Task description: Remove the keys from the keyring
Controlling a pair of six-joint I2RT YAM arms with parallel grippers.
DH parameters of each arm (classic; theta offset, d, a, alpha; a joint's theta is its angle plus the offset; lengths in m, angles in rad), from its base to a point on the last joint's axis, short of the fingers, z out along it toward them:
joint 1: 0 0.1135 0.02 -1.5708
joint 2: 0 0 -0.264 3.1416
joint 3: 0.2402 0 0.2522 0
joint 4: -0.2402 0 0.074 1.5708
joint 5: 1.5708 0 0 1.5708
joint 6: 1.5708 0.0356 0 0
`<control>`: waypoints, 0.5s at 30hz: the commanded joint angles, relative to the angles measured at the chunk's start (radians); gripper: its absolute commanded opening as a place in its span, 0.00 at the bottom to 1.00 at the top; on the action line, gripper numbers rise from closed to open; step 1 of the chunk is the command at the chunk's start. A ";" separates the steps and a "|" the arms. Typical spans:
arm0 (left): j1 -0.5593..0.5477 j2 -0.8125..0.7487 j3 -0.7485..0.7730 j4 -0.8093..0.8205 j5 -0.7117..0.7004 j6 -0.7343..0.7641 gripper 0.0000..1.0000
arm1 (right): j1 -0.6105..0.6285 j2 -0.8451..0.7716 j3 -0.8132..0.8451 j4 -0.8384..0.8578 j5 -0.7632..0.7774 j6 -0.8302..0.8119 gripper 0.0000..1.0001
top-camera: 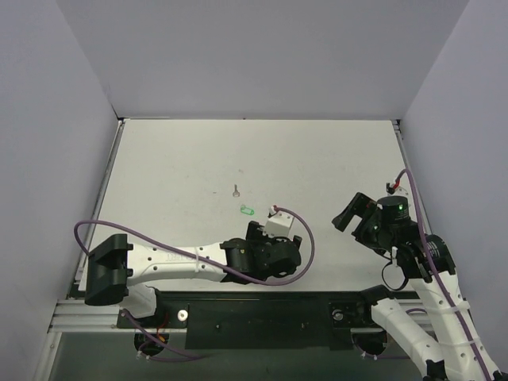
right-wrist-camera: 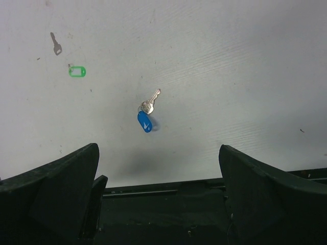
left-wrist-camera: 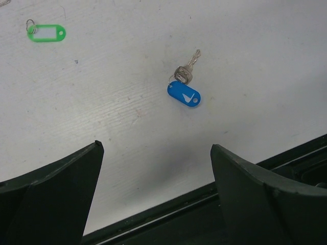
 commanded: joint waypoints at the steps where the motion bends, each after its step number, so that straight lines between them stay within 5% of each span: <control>1: -0.011 0.047 0.008 0.079 0.011 0.032 0.97 | 0.007 -0.017 0.032 -0.032 0.035 -0.004 0.98; 15: -0.044 0.459 0.318 -0.008 -0.054 0.178 0.93 | 0.007 -0.010 0.030 -0.075 0.032 -0.004 0.96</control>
